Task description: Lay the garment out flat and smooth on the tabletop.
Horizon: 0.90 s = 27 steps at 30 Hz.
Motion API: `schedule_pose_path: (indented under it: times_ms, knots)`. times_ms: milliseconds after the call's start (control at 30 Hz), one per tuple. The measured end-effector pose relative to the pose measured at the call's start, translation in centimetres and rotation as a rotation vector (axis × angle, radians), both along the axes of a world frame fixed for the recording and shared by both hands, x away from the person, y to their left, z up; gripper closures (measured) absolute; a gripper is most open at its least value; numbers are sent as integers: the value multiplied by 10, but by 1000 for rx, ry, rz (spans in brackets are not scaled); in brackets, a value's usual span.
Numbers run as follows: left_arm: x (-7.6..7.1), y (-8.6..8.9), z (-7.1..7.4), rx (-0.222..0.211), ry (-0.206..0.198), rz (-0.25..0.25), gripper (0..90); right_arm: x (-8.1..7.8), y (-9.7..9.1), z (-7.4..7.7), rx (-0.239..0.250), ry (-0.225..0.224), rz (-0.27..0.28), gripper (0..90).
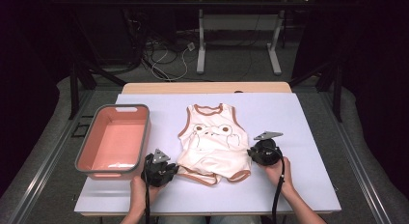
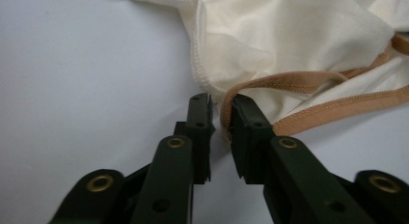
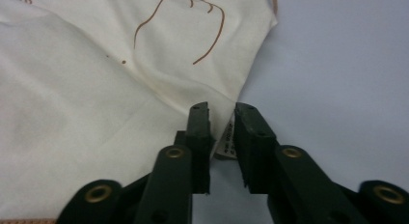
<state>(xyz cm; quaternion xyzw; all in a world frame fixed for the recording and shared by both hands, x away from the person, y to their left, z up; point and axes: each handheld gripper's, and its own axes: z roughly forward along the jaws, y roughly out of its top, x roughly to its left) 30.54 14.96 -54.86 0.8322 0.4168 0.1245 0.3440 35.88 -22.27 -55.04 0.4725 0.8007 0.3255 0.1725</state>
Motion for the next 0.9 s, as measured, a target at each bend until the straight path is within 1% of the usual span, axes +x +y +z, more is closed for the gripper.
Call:
schedule_pose_path:
  times_ms: [33, 100, 133, 167, 233, 267, 367, 433, 500, 533, 567, 600, 633, 667, 700, 733, 767, 800, 833, 900]
  knots:
    - [-1, 0, 2, -4, -3, 11, 714, -1, -1, 1, 5, 3, 4, 718]
    - [-2, 1, 4, -2, -13, 13, 654, -4, -3, 3, 15, 7, 18, 678]
    - [-3, 1, 5, 3, -25, 16, 619, -6, -3, 4, 28, 12, 25, 655]
    - [-4, 2, 7, 4, -14, 12, 587, -8, -4, 6, 32, 17, 32, 630]
    - [-5, 1, 6, 0, -25, 13, 542, -13, -5, 9, 42, 18, 38, 612]
    - [-5, 1, 7, 2, -17, 5, 521, -15, -5, 10, 37, 12, 45, 600]
    - [-7, -1, 8, 11, -27, -12, 480, -24, -4, 14, 49, 10, 54, 585]
    - [-7, -3, 7, 19, -35, -21, 471, -30, -5, 14, 58, 12, 61, 582]
    - [-7, -5, 6, 26, -34, -39, 484, -34, -5, 14, 55, 15, 73, 582]
    - [-7, -6, 5, 30, -31, -42, 513, -37, -4, 14, 60, 20, 85, 582]
    - [-6, -7, 4, 44, -33, -54, 532, -39, -4, 14, 55, 22, 91, 582]
    - [-6, -7, 4, 44, -33, -54, 562, -41, -3, 14, 54, 20, 98, 582]
    - [-6, -9, 1, 58, -45, -57, 589, -45, -2, 14, 60, 24, 109, 584]
    - [-5, -10, -1, 65, -42, -64, 613, -47, -1, 14, 53, 20, 123, 591]
    - [-5, -11, -3, 60, -42, -64, 640, -51, 1, 13, 54, 27, 135, 596]
    - [-4, -11, -4, 67, -44, -66, 669, -53, 2, 12, 52, 34, 145, 607]
    - [-3, -11, -6, 72, -37, -67, 684, -54, 3, 11, 46, 47, 158, 613]
    - [-2, -10, -6, 70, -33, -71, 718, -56, 5, 9, 29, 54, 168, 624]
    - [-1, -10, -7, 58, -38, -72, 740, -56, 6, 8, 19, 58, 174, 641]
    - [0, -10, -7, 64, -41, -75, 782, -55, 8, 4, -10, 72, 190, 671]
